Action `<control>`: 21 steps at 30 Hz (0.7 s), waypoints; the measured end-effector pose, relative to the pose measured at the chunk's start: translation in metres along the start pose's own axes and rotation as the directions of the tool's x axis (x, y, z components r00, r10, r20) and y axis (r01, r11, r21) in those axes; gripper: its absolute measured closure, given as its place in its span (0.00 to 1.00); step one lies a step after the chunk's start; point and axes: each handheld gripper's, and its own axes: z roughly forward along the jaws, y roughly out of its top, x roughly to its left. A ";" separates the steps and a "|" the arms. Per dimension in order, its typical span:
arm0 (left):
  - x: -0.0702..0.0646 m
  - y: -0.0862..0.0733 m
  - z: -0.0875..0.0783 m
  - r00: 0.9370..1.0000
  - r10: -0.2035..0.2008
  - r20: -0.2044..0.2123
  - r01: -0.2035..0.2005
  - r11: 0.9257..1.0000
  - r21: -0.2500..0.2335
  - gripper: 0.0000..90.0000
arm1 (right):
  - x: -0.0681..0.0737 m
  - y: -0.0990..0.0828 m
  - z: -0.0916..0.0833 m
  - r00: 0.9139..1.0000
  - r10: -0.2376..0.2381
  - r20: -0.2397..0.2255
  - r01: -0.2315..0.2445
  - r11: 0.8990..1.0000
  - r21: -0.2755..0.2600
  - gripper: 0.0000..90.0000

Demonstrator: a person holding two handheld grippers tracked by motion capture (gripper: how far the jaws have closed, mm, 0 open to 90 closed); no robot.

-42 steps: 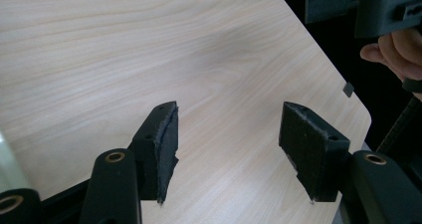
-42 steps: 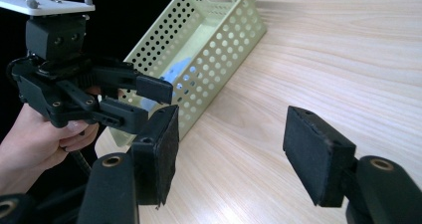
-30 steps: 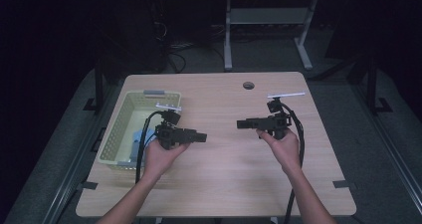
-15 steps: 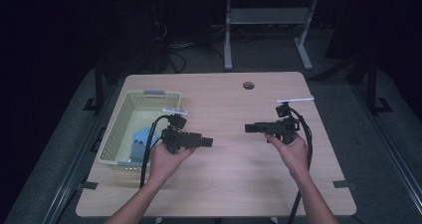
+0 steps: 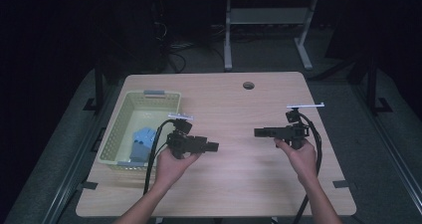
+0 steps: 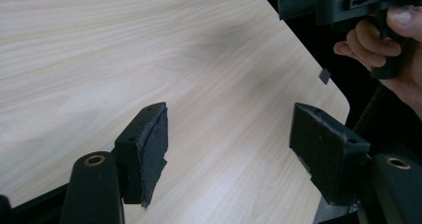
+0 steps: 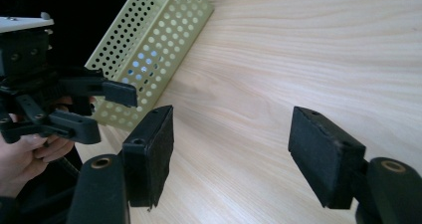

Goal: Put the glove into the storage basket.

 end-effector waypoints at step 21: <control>-0.009 -0.021 0.020 0.999 0.030 0.026 -0.030 0.999 0.019 0.34 | -0.024 -0.030 -0.007 0.999 0.048 0.011 -0.048 0.999 0.000 0.36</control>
